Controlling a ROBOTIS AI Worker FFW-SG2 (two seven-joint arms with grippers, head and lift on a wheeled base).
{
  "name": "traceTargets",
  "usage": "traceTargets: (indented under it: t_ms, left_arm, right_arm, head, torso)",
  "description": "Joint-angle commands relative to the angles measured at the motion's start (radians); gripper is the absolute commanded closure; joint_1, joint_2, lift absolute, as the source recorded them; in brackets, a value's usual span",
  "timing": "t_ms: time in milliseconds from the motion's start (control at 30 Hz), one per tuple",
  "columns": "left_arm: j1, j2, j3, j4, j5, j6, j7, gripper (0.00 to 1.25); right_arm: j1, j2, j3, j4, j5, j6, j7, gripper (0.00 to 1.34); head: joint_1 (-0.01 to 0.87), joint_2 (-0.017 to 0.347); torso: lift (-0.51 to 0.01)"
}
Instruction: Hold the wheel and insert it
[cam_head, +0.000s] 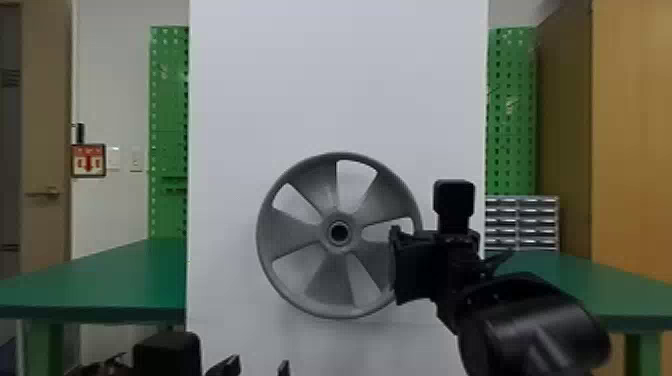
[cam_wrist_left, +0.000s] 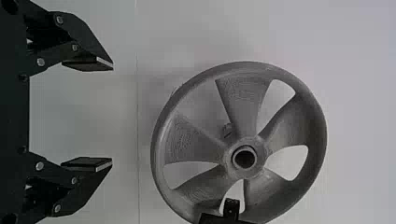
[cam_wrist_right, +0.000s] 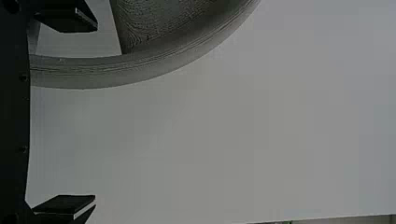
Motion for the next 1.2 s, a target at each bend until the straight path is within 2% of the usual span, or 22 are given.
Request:
traceTargets:
  t_ms: [0, 233, 333, 467, 633, 700, 900, 1067, 1167]
  left_arm:
    - [0.002, 0.0, 0.002, 0.0, 0.003, 0.0, 0.0, 0.52]
    - [0.006, 0.0, 0.007, 0.0, 0.003, 0.0, 0.0, 0.52]
    - [0.006, 0.0, 0.007, 0.0, 0.003, 0.0, 0.0, 0.52]
    - [0.008, 0.0, 0.011, -0.002, 0.003, 0.0, 0.0, 0.52]
    - [0.013, 0.0, 0.024, -0.009, 0.004, 0.0, 0.0, 0.52]
    - [0.013, 0.0, 0.025, -0.014, 0.004, 0.0, 0.0, 0.52]
    - [0.013, 0.0, 0.031, -0.018, -0.002, 0.0, 0.0, 0.52]
    - [0.013, 0.0, 0.036, -0.023, -0.006, -0.002, 0.0, 0.52]
    - [0.014, -0.002, 0.042, -0.023, -0.011, -0.002, 0.0, 0.52]
  right_arm:
    - [0.013, 0.001, 0.007, -0.021, 0.002, -0.008, 0.019, 0.0]
    - [0.072, 0.001, 0.039, -0.139, 0.0, 0.014, 0.019, 0.0]
    - [0.115, 0.001, 0.048, -0.225, -0.003, 0.044, 0.021, 0.0]
    - [0.194, 0.001, 0.039, -0.363, 0.002, 0.078, 0.05, 0.0]
    - [0.295, 0.001, 0.004, -0.469, 0.017, 0.078, 0.111, 0.0]
    - [0.329, 0.001, 0.004, -0.507, 0.049, 0.073, 0.127, 0.0]
    - [0.451, 0.001, -0.015, -0.575, 0.06, 0.0, 0.153, 0.0]
    - [0.548, 0.001, -0.047, -0.636, 0.071, -0.002, 0.154, 0.0]
    - [0.605, -0.012, -0.067, -0.652, 0.057, -0.022, 0.156, 0.0]
  head:
    - [0.005, 0.075]
    - [0.005, 0.075]
    - [0.005, 0.075]
    - [0.005, 0.075]
    - [0.005, 0.075]
    - [0.005, 0.075]
    - [0.005, 0.075]
    - [0.005, 0.075]
    - [0.005, 0.075]
  torso:
    - [-0.482]
    - [-0.482]
    - [-0.482]
    - [-0.482]
    - [-0.482]
    - [-0.482]
    - [-0.482]
    - [-0.482]
    - [-0.482]
